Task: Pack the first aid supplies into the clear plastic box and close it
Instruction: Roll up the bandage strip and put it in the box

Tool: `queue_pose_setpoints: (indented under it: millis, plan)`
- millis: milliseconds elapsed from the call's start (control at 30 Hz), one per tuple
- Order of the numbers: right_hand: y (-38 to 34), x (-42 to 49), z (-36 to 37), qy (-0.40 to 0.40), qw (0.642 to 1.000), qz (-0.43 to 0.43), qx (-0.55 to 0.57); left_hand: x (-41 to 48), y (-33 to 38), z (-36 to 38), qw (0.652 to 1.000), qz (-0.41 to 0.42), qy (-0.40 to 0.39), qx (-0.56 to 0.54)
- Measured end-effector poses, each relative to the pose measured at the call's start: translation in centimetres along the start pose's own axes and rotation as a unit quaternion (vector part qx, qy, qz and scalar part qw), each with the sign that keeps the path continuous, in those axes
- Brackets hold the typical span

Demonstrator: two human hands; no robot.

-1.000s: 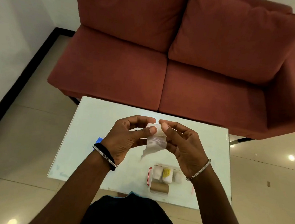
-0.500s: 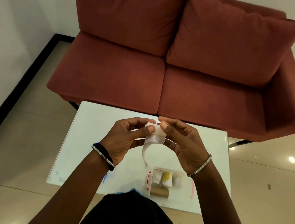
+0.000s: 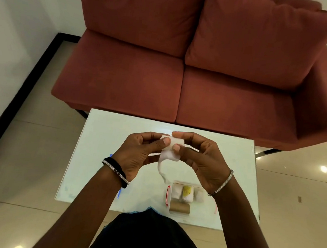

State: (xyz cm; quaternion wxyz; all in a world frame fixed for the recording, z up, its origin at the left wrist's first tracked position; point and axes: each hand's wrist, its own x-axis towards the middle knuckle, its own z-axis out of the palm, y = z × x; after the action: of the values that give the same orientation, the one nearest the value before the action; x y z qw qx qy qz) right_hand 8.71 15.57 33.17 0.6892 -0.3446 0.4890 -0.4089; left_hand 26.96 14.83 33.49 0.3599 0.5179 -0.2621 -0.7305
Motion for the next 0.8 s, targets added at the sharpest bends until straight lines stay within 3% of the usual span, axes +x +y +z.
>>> queue_pose_setpoints:
  millis: [167, 300, 533, 800]
  plan:
    - [0.1, -0.1, 0.7, 0.019, 0.999, 0.042, 0.022, 0.0, 0.0, -0.4, 1.0, 0.022, 0.005, -0.005]
    - [0.4, -0.2, 0.9, 0.038, 0.999, 0.01, -0.014, -0.2, 0.0, -0.6, 1.0, 0.024, 0.009, -0.015]
    - [0.6, -0.6, 1.0, 0.019, 1.0, 0.002, -0.003, -0.6, -0.1, -1.1, 0.996, -0.083, -0.015, 0.017]
    - [0.6, -0.9, 1.7, 0.038, 0.997, 0.045, 0.049, -0.6, -0.3, -1.5, 0.999, -0.022, -0.027, 0.021]
